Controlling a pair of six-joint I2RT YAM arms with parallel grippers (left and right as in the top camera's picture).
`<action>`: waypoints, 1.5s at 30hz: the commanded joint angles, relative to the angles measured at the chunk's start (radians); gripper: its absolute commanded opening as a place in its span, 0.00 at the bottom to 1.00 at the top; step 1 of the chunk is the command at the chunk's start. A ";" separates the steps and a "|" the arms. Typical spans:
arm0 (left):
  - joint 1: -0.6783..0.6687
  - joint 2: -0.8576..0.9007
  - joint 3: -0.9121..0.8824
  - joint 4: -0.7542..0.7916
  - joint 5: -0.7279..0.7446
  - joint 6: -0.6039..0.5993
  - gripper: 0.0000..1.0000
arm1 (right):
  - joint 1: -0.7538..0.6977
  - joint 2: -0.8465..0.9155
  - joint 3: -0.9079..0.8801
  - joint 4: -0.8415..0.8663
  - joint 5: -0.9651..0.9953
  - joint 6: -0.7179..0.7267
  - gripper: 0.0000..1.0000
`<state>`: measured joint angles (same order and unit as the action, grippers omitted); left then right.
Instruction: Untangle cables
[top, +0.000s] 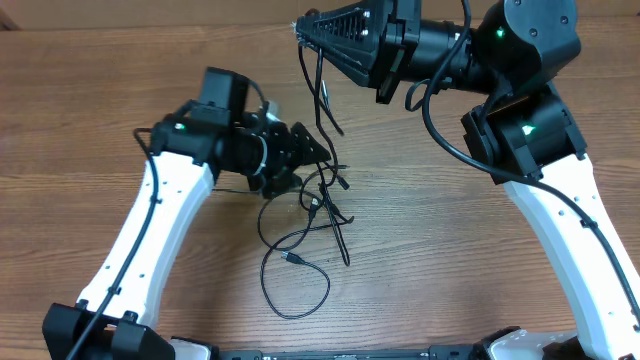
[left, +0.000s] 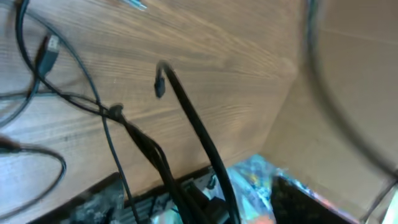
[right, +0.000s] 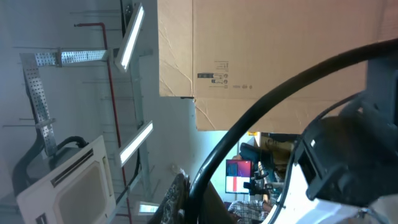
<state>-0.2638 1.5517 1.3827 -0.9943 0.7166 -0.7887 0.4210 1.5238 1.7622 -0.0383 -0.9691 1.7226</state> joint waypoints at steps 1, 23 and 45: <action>-0.023 -0.002 0.011 0.012 -0.100 -0.066 0.65 | 0.001 -0.023 0.021 0.008 -0.019 -0.011 0.04; -0.042 0.088 0.026 0.024 -0.054 -0.039 0.04 | -0.014 -0.023 0.021 -0.001 -0.043 -0.123 0.04; 0.465 0.045 0.196 -0.431 -0.358 0.457 0.04 | -0.389 -0.023 0.021 0.297 -0.121 0.096 0.04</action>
<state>0.2169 1.5852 1.5703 -1.4288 0.2588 -0.5400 0.0307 1.5230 1.7668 0.1265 -1.1103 1.6199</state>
